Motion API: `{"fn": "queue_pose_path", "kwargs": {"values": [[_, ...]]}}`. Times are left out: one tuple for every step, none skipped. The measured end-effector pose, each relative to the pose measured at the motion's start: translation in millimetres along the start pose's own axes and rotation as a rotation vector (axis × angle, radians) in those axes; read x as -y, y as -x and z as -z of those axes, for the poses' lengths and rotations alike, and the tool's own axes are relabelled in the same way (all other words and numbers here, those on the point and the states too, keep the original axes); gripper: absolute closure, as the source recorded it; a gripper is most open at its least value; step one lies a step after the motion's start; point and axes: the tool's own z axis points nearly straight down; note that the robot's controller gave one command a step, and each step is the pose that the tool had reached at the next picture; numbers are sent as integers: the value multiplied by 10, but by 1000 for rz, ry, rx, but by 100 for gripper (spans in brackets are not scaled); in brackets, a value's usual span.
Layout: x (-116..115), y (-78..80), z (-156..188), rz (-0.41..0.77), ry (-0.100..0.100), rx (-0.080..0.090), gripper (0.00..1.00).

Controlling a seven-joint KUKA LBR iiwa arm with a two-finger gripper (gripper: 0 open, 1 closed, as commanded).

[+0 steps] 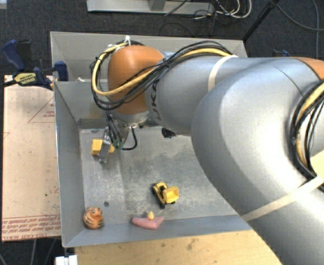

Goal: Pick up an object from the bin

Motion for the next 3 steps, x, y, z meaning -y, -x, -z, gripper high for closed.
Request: {"fn": "queue_pose_path", "kwargs": {"values": [[0, 0, 0, 0, 0, 0, 100], [4, -6, 21, 0, -1, -2, 100], [0, -2, 76, 0, -1, -1, 100]]}}
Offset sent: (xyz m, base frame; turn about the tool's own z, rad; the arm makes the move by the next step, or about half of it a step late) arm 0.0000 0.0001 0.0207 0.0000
